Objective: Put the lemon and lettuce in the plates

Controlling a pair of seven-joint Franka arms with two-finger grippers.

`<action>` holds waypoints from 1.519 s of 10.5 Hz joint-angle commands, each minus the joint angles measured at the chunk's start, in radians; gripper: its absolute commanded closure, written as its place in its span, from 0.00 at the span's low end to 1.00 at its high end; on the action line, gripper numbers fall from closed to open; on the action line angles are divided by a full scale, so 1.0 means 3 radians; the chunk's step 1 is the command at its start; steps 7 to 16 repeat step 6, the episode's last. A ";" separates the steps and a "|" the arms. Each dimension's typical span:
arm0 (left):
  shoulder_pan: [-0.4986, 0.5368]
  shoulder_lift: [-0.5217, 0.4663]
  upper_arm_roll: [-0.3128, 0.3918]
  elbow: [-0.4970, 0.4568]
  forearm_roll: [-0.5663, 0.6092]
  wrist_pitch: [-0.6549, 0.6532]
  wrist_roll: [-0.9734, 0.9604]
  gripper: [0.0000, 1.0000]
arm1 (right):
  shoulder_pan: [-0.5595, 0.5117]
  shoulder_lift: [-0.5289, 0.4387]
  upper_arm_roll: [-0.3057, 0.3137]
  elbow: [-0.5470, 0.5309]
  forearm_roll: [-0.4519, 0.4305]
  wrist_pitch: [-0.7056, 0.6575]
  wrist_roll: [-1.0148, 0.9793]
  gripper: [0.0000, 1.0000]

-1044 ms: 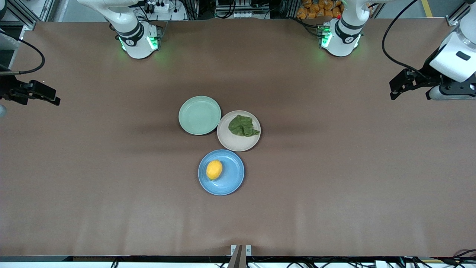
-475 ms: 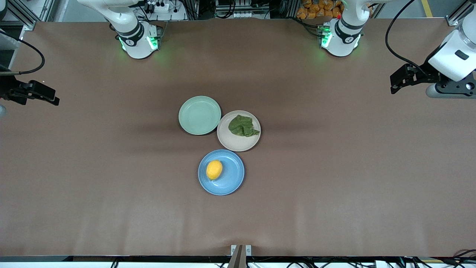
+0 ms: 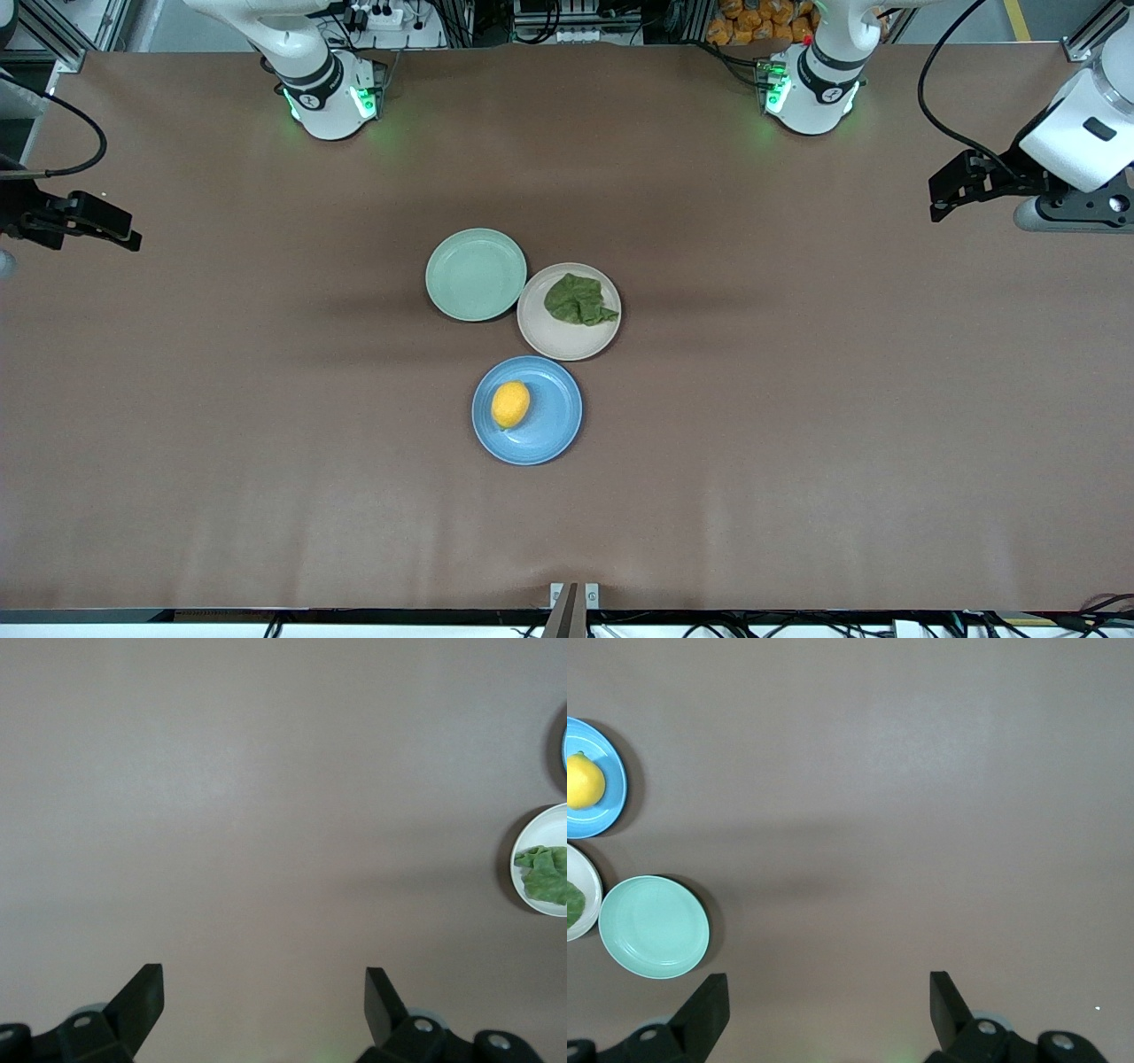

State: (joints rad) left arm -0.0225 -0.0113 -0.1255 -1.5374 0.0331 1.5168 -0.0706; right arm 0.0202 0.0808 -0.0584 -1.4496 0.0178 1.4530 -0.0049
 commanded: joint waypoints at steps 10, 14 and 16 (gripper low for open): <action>-0.0007 0.0027 0.0009 0.0196 -0.0085 -0.0086 0.0077 0.00 | -0.0037 0.0002 0.0036 0.0046 -0.0049 -0.0073 -0.0035 0.00; -0.0007 0.0027 0.0009 0.0196 -0.0085 -0.0086 0.0077 0.00 | -0.0037 0.0002 0.0036 0.0046 -0.0049 -0.0073 -0.0035 0.00; -0.0007 0.0027 0.0009 0.0196 -0.0085 -0.0086 0.0077 0.00 | -0.0037 0.0002 0.0036 0.0046 -0.0049 -0.0073 -0.0035 0.00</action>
